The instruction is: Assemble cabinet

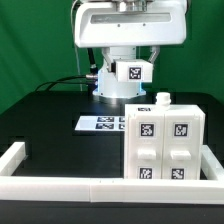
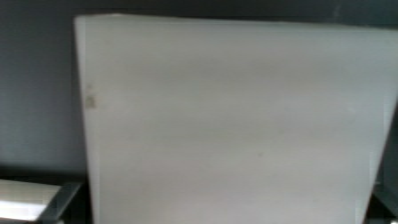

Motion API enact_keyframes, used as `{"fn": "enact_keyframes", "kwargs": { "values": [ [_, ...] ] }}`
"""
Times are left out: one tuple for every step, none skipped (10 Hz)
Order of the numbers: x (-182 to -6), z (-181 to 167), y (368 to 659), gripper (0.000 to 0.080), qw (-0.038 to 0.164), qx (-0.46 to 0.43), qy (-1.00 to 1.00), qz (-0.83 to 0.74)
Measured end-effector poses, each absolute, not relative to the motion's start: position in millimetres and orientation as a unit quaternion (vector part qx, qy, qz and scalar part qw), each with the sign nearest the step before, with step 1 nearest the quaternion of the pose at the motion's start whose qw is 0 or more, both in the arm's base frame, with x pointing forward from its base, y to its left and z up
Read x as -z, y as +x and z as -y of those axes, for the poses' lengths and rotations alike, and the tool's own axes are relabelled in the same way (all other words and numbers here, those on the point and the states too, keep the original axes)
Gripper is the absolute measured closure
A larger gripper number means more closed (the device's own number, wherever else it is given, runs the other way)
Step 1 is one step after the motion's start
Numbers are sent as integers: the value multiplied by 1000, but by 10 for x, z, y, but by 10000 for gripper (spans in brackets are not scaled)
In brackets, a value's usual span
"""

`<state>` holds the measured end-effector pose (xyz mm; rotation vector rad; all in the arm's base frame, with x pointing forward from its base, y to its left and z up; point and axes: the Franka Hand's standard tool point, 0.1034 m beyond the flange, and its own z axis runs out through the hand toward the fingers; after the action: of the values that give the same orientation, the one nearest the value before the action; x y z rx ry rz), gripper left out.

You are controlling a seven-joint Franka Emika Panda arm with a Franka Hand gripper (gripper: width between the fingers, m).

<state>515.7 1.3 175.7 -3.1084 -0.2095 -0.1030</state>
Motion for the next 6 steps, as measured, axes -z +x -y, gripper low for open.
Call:
{"fn": "enact_keyframes", "kwargs": {
  "values": [
    [-1817,-66,5262,239,17,33,-996,79],
    [-1870,-137,5411,239,21,37,-996,82],
    [-1905,-191,5544,239,22,44,-995,86],
    [-1914,-223,5622,239,23,49,-995,88],
    [-1920,-244,5695,239,23,56,-994,91],
    [-1907,-239,5679,239,23,55,-994,90]
  ]
}}
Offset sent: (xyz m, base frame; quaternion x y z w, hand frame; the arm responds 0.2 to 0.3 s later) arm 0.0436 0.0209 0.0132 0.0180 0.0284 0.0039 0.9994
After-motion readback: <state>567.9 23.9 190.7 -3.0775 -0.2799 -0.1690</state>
